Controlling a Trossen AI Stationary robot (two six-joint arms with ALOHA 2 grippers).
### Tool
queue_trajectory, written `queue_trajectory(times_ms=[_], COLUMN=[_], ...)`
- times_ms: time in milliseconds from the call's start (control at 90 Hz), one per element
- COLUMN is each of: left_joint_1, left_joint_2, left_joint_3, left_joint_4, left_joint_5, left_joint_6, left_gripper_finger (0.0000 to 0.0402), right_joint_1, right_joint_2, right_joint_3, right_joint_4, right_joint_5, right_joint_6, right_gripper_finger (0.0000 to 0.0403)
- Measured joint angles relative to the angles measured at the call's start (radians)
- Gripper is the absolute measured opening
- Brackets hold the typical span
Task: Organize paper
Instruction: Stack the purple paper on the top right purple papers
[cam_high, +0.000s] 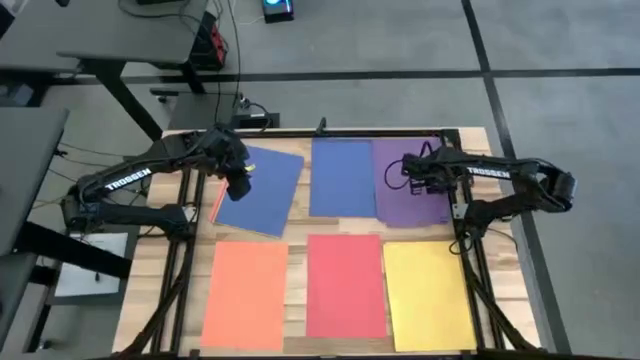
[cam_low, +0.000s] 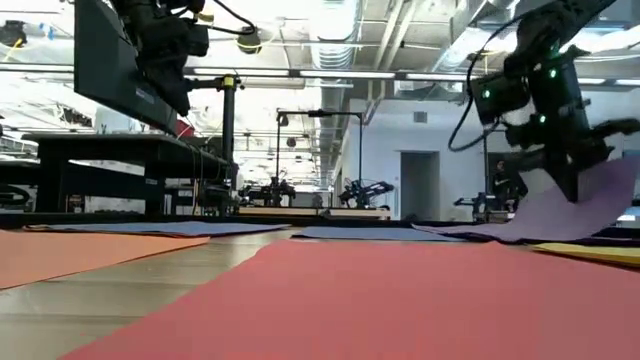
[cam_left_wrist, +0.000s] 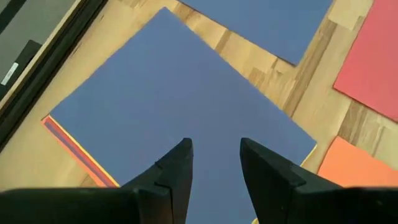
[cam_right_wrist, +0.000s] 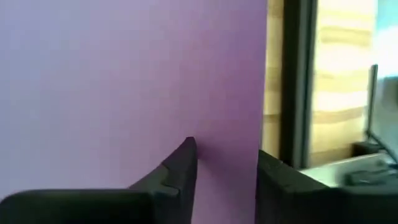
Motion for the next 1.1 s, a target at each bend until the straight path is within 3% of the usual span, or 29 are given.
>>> queue_trajectory(times_ms=[200, 356, 756, 1100], left_joint_1=[0.0, 0.0, 0.0, 0.0], left_joint_2=[0.0, 0.0, 0.0, 0.0], left_joint_3=[0.0, 0.0, 0.0, 0.0], left_joint_4=[-0.018, -0.024, -0.039, -0.053], left_joint_5=[0.0, 0.0, 0.0, 0.057], left_joint_6=[-0.01, -0.013, -0.022, -0.043], left_gripper_finger=[0.0118, 0.0118, 0.0118, 0.0118], right_joint_1=[0.002, -0.017, -0.116, -0.115], right_joint_2=[-0.063, -0.063, -0.063, -0.064], right_joint_3=[0.017, 0.017, 0.031, 0.135], right_joint_4=[0.054, 0.118, 0.1, 0.047], right_joint_5=[0.018, -0.078, -0.136, -0.133], right_joint_6=[-0.019, -0.062, -0.147, -0.21], right_gripper_finger=[0.0105, 0.0109, 0.0213, 0.0231])
